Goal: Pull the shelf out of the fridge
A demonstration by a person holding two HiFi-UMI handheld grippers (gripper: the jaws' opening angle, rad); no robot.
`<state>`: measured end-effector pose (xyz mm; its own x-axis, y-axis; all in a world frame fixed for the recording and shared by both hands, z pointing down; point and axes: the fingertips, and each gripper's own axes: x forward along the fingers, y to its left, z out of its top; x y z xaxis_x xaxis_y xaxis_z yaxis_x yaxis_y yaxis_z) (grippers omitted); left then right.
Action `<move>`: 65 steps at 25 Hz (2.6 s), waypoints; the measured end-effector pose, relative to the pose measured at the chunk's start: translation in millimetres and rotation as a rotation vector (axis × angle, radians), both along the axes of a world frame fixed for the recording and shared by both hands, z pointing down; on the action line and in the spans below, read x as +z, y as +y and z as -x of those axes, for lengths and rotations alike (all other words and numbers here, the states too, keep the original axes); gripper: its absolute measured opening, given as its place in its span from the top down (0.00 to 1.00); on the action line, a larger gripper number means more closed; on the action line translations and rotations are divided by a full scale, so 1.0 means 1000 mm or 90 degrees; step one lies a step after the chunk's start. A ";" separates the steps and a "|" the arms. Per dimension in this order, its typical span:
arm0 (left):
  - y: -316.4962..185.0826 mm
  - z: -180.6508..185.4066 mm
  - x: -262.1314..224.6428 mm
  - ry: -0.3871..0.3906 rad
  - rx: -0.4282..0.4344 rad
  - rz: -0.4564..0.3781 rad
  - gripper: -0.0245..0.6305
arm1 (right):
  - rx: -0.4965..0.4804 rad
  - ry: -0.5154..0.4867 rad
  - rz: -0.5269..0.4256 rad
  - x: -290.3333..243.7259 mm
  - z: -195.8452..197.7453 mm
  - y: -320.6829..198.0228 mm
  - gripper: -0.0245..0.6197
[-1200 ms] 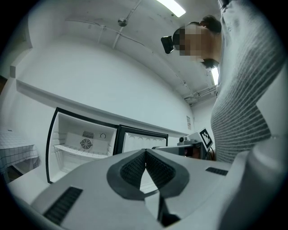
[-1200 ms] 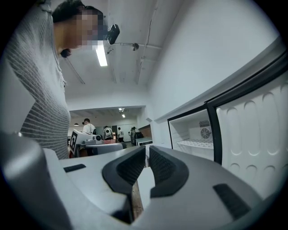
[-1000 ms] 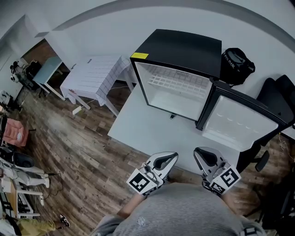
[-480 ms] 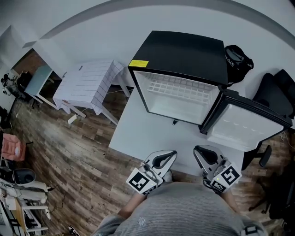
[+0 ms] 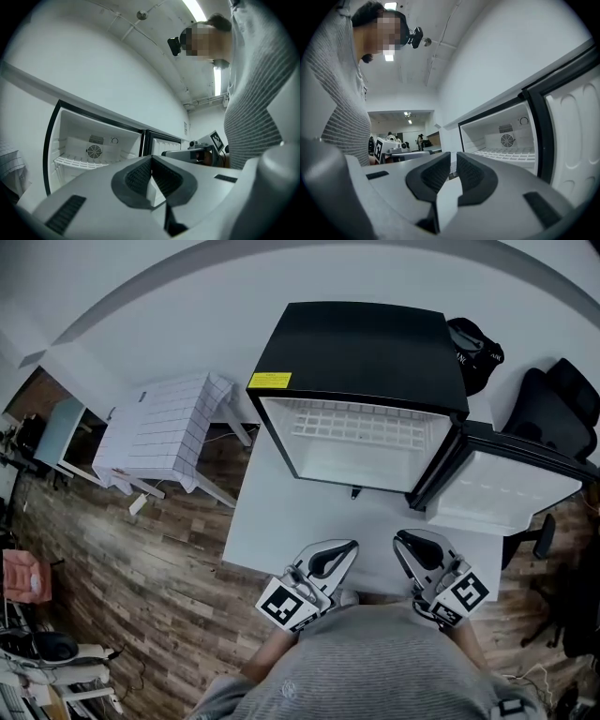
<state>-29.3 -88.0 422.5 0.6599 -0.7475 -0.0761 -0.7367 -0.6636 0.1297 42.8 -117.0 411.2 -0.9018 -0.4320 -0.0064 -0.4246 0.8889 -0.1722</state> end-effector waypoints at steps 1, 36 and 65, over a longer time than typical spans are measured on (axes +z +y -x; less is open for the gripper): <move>-0.002 0.002 0.000 -0.001 0.006 0.000 0.95 | 0.006 -0.001 0.000 0.000 0.002 -0.002 0.92; -0.062 0.004 0.002 -0.079 0.019 -0.050 0.95 | -0.015 0.073 -0.057 0.008 0.031 -0.036 0.87; -0.174 0.054 0.067 -0.781 -0.072 -0.227 0.57 | 0.144 0.561 -0.310 0.094 0.061 -0.124 0.63</move>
